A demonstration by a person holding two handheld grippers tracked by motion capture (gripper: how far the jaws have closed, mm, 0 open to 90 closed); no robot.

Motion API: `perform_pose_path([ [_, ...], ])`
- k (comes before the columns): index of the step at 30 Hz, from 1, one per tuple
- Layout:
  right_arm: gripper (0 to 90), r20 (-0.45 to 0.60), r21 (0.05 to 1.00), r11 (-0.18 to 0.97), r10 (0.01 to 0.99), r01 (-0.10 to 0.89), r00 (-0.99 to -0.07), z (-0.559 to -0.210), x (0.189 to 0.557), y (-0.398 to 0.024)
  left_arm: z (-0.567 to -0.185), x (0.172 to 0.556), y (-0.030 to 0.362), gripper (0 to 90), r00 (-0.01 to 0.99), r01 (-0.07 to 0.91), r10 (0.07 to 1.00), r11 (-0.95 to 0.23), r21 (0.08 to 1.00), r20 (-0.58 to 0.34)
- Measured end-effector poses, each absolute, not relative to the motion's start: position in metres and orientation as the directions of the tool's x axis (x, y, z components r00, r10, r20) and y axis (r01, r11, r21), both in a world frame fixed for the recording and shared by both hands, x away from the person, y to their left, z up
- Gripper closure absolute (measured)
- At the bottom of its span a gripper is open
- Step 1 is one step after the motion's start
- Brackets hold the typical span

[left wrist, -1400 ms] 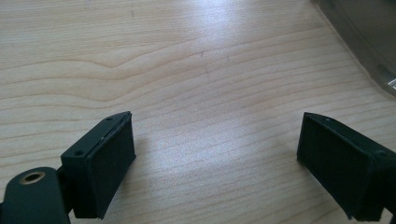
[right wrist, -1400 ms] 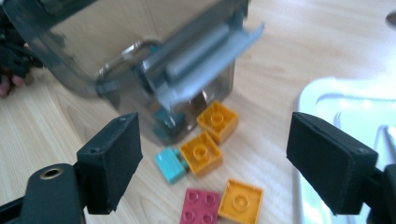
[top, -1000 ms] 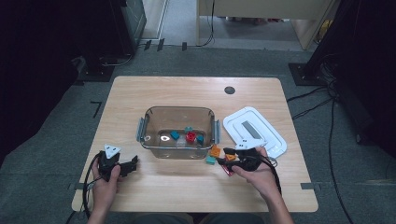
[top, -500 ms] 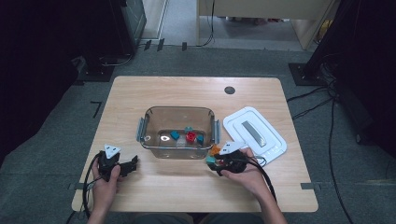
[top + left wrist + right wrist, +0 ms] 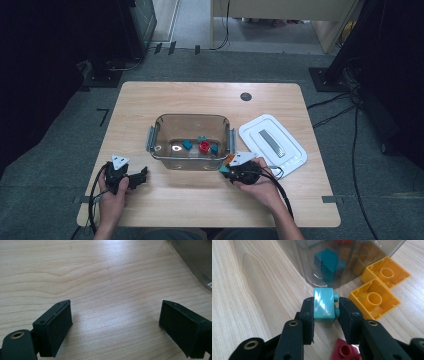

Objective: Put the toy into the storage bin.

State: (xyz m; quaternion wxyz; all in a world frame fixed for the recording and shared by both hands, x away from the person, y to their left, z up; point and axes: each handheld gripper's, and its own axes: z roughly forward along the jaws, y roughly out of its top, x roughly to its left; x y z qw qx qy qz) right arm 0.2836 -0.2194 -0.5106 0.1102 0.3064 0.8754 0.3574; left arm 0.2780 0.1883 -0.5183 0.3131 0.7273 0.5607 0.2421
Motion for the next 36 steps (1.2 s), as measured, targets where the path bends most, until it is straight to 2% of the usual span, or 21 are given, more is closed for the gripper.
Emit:
perform_pose_path([
  [12, 67.9, 0.083, 0.705, 0.517, 0.620, 0.485, -0.781, -0.503, 0.281, -0.234, -0.518, 0.278, 0.188, 11.0, 0.254, 0.664, 0.967, -0.175, 0.727, 0.001],
  [22, 67.8, 0.088, 0.724, 0.465, 0.670, 0.509, -0.737, -0.487, 0.279, -0.260, -0.518, 0.278, 0.188, 11.0, 0.254, 0.664, 0.967, -0.175, 0.727, 0.001],
  [36, 67.8, 0.069, 0.754, 0.434, 0.695, 0.494, -0.716, -0.442, 0.287, -0.276, -0.518, 0.278, 0.188, 11.0, 0.254, 0.664, 0.967, -0.175, 0.727, 0.001],
])
